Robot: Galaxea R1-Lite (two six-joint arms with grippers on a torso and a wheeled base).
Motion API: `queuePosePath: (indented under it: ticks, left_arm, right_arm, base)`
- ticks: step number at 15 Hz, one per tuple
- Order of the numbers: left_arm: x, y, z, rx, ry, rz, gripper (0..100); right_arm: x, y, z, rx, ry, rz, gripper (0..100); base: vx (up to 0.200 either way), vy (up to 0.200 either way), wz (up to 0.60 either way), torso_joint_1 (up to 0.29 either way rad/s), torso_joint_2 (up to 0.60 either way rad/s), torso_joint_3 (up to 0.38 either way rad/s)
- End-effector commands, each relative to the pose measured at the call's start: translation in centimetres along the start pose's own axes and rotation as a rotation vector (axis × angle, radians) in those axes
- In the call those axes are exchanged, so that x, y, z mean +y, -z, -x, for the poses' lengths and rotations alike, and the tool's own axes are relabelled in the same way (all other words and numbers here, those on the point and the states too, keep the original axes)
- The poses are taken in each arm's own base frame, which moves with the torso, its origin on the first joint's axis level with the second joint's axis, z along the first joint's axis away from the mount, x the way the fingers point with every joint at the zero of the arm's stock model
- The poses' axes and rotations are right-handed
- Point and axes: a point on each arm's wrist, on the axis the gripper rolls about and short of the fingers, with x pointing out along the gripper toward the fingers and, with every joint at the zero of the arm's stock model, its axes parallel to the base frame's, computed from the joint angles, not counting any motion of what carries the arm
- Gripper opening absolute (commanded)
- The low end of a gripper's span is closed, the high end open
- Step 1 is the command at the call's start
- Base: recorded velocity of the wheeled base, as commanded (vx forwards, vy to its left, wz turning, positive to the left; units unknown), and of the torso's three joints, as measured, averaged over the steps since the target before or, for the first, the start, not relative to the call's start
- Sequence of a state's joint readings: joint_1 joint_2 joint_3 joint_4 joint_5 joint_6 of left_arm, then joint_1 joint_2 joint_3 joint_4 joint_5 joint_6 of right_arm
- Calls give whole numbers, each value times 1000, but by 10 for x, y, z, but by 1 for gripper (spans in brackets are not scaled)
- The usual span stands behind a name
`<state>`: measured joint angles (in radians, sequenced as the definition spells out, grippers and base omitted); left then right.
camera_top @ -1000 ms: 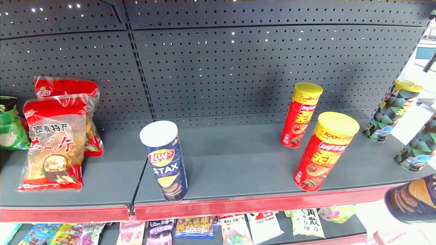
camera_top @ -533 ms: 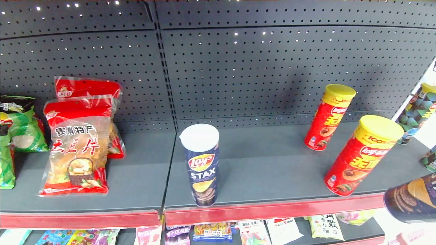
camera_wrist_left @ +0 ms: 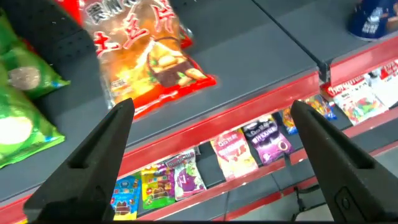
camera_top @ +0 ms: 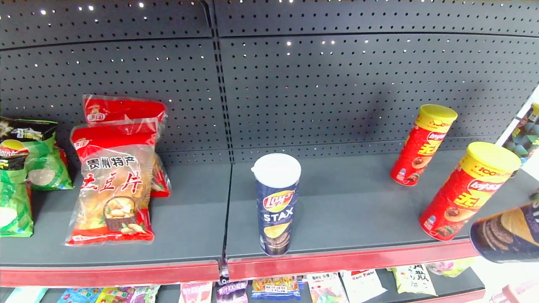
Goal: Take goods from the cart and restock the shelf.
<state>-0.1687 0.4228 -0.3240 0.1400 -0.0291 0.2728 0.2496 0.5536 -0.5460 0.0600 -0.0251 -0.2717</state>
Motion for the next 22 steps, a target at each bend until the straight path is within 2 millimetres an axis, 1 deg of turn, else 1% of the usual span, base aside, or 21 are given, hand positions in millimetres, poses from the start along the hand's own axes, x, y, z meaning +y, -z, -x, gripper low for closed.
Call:
queuePosePath:
  ticks: [1, 2, 3, 4, 5, 6, 7, 8, 10, 11, 12, 14, 15, 16, 19, 20, 21, 22]
  left_arm:
    - [-2, 6, 7, -41, 11, -10, 100]
    - [-3, 8, 7, -43, 18, -10, 100]
    - [-3, 8, 8, -50, 16, -12, 100]
    - [-3, 9, 9, -53, 15, -12, 100]
    - [-4, 12, 11, -66, 11, -14, 100]
    - [-5, 13, 11, -67, 14, -10, 100]
    - [-5, 14, 11, -70, 23, -3, 100]
    - [-8, 21, 14, -101, 71, 14, 100]
    - [-12, 35, 18, -111, 10, 38, 100]
    - [-13, 42, 18, -120, 19, 97, 100]
    - [-14, 43, 20, -134, 16, 149, 100]
    - [-14, 44, 23, -161, -2, 202, 100]
    - [-14, 44, 23, -159, -3, 206, 100]
    - [-14, 45, 23, -153, -4, 208, 100]
    - [-17, 52, 24, -119, -23, 209, 100]
    - [-17, 52, 24, -116, -29, 210, 100]
    - [-17, 53, 24, -114, -24, 208, 100]
    - [-17, 55, 23, -107, -18, 205, 100]
  right_arm:
    - [-5, -33, -38, -39, -76, -1, 0]
    - [-3, -45, -54, -67, -145, -6, 0]
    - [1, -50, -64, -83, -207, -7, 0]
    - [2, -50, -65, -82, -215, -5, 0]
    - [15, -53, -78, -72, -329, 7, 0]
    - [23, -56, -86, -61, -378, 13, 0]
    - [26, -56, -91, -49, -392, 16, 0]
    - [32, -56, -106, -11, -409, 21, 0]
    - [40, -58, -131, 40, -441, 8, 0]
    - [45, -60, -145, 62, -476, -17, 0]
    - [50, -61, -159, 90, -497, -41, 0]
    - [58, -59, -182, 128, -520, -47, 0]
    - [63, -59, -195, 127, -557, -53, 0]
    - [65, -58, -201, 135, -572, -55, 0]
    - [72, -55, -244, 150, -605, -70, 0]
    - [72, -55, -256, 148, -625, -76, 0]
    - [73, -55, -262, 146, -639, -78, 0]
    - [75, -53, -276, 150, -644, -77, 0]
  base:
    - [0, 0, 0, 0, 0, 0]
    - [0, 0, 0, 0, 0, 0]
    - [0, 0, 0, 0, 0, 0]
    - [0, 0, 0, 0, 0, 0]
    - [0, 0, 0, 0, 0, 0]
    - [0, 0, 0, 0, 0, 0]
    - [0, 0, 0, 0, 0, 0]
    - [0, 0, 0, 0, 0, 0]
    - [0, 0, 0, 0, 0, 0]
    - [0, 0, 0, 0, 0, 0]
    - [0, 0, 0, 0, 0, 0]
    - [0, 0, 0, 0, 0, 0]
    - [0, 0, 0, 0, 0, 0]
    - [0, 0, 0, 0, 0, 0]
    - [0, 0, 0, 0, 0, 0]
    - [0, 0, 0, 0, 0, 0]
    - [0, 0, 0, 0, 0, 0]
    - [0, 0, 0, 0, 0, 0]
